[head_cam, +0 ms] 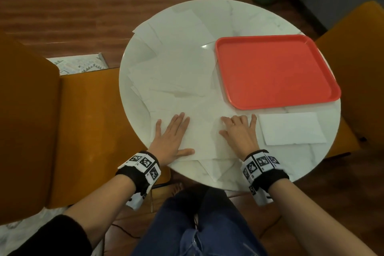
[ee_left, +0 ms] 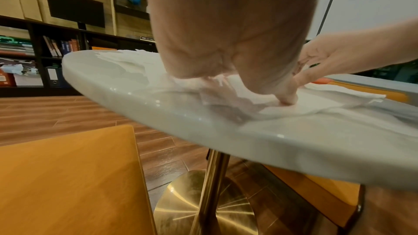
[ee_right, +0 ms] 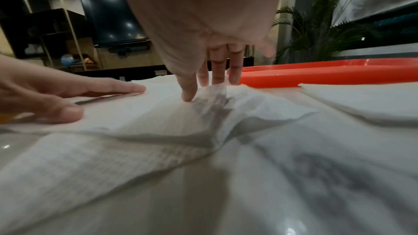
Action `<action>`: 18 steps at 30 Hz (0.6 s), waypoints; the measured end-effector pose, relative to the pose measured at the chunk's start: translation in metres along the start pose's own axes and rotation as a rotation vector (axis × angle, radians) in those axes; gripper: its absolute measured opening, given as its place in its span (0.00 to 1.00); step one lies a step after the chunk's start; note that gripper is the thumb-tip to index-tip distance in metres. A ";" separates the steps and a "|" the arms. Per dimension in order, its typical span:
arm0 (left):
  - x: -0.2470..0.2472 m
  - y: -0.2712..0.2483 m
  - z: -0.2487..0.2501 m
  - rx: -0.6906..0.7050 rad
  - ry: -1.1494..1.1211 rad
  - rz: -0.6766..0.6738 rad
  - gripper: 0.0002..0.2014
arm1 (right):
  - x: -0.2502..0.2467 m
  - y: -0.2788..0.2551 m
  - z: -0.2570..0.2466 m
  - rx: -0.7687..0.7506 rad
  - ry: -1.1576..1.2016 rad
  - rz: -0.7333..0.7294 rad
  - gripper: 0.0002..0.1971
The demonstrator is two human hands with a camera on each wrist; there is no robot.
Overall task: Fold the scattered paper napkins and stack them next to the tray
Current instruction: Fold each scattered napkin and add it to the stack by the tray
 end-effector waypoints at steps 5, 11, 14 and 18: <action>-0.029 0.001 0.025 0.082 -0.084 0.179 0.35 | -0.019 -0.001 0.007 0.011 0.358 0.042 0.07; -0.078 0.008 0.051 0.235 -0.314 0.197 0.14 | -0.061 -0.033 0.035 -0.115 0.967 0.171 0.04; -0.101 0.009 0.066 0.320 -0.497 0.209 0.15 | -0.066 -0.043 0.055 -0.102 1.275 0.113 0.10; -0.124 0.009 0.088 0.407 -0.677 0.189 0.10 | -0.060 -0.053 0.080 0.012 1.412 0.090 0.09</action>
Point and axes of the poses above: each hand's wrist, its own y-axis towards the middle knuckle, its own x-axis out of the palm, z = x × y, the point moved 2 cm from there along y, towards the middle knuckle, and after that the axes turned 10 degrees about -z, right-handed, at the moved point
